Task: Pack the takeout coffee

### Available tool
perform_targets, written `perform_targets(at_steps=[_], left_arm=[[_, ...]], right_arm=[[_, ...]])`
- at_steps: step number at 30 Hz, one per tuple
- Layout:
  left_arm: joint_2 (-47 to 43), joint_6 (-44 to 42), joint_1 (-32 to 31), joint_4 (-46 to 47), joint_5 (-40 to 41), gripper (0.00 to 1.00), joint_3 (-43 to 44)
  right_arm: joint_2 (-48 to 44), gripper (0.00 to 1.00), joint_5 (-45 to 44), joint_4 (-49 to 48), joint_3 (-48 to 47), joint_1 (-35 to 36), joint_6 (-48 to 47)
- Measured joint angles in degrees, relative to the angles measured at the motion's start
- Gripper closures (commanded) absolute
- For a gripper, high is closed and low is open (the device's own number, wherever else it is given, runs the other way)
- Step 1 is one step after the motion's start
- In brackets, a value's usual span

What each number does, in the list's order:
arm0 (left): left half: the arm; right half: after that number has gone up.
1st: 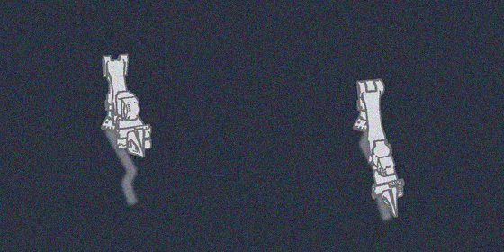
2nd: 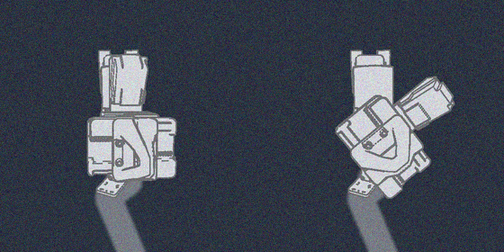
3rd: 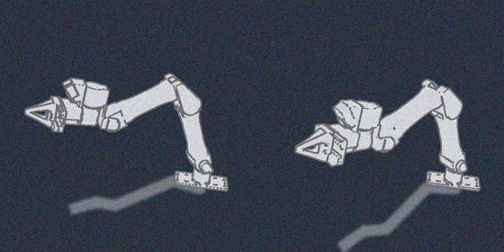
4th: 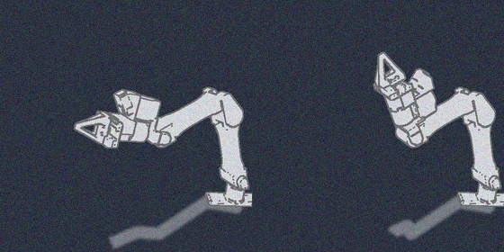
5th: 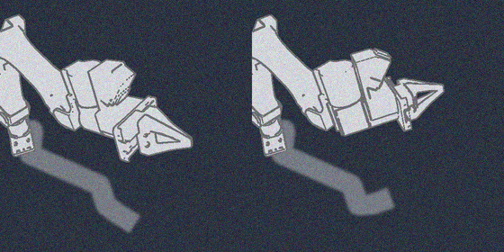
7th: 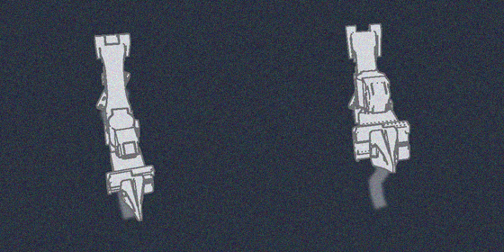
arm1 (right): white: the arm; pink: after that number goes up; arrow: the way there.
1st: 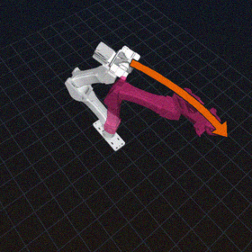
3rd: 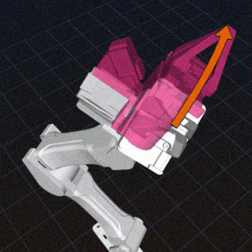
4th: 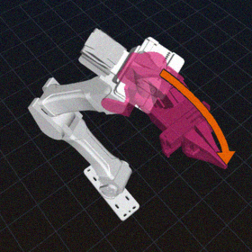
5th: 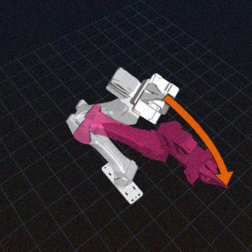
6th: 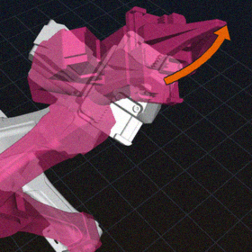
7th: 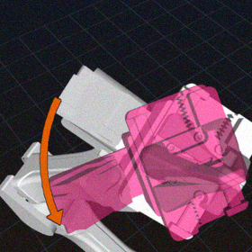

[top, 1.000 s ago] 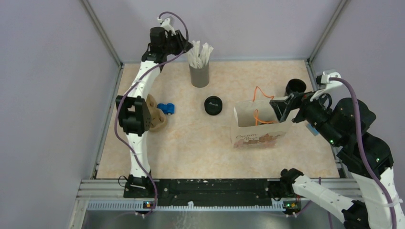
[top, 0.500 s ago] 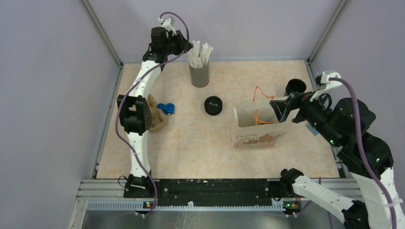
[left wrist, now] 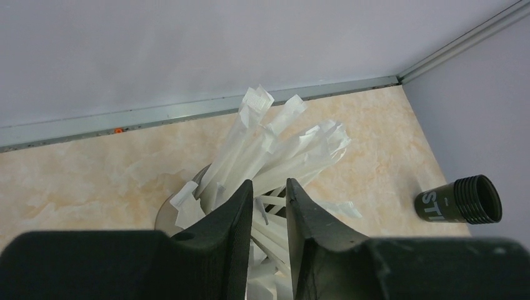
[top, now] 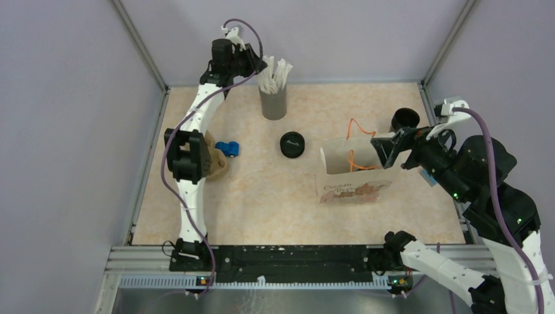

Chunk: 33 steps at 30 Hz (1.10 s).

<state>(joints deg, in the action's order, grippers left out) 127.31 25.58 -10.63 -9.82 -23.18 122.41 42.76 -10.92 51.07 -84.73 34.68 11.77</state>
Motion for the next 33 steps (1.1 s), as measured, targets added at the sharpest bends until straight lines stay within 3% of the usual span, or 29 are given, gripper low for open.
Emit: perform_targets(at_steps=[5, 20, 33], left_arm=[[0.74, 0.11, -0.11, 0.37, 0.33, 1.0, 1.68], [-0.68, 0.5, -0.22, 0.79, -0.22, 1.0, 2.32], [-19.87, 6.86, -0.26, 0.72, -6.88, 1.0, -2.73]], right_arm=[[0.0, 0.1, -0.02, 0.02, 0.0, 0.0, -0.02], [0.04, 0.09, 1.38, -3.13, 3.78, 0.0, 0.0], [6.75, 0.09, 10.67, -21.11, 6.84, 0.0, -1.09]])
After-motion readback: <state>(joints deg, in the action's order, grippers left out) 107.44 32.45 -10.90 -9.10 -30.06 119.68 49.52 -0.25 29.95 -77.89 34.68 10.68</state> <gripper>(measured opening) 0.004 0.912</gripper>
